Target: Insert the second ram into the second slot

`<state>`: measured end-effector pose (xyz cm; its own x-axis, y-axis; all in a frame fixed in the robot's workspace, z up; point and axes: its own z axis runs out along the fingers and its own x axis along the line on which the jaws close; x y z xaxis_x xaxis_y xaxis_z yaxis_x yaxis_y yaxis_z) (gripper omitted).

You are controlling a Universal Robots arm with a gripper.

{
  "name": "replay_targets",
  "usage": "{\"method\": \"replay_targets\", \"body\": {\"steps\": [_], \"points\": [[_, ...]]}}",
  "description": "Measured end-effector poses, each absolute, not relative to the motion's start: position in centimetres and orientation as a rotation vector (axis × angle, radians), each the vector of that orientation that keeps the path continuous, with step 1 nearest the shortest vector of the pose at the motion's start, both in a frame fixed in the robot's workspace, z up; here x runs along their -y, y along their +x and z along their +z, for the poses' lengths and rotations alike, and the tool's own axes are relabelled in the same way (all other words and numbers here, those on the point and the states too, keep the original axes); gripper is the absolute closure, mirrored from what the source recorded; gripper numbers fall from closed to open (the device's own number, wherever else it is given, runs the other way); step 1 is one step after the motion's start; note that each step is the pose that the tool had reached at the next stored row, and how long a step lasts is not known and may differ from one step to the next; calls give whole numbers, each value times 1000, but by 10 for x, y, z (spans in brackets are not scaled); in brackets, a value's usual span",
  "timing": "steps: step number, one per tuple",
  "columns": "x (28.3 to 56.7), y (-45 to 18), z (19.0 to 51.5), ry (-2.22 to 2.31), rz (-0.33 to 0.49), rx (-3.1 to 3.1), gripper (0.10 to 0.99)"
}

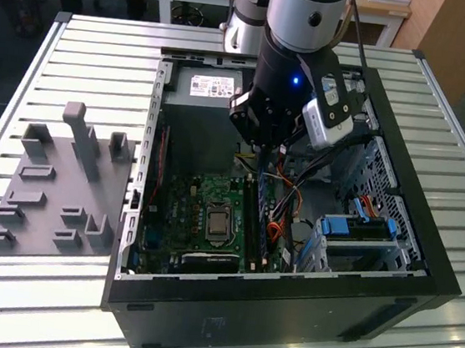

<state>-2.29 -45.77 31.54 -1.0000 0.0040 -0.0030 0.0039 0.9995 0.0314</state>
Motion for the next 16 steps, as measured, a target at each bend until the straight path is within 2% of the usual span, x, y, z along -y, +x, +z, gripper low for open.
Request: {"method": "replay_targets", "body": {"steps": [16], "points": [[458,-21,289,6,49,-3144,961]]}}
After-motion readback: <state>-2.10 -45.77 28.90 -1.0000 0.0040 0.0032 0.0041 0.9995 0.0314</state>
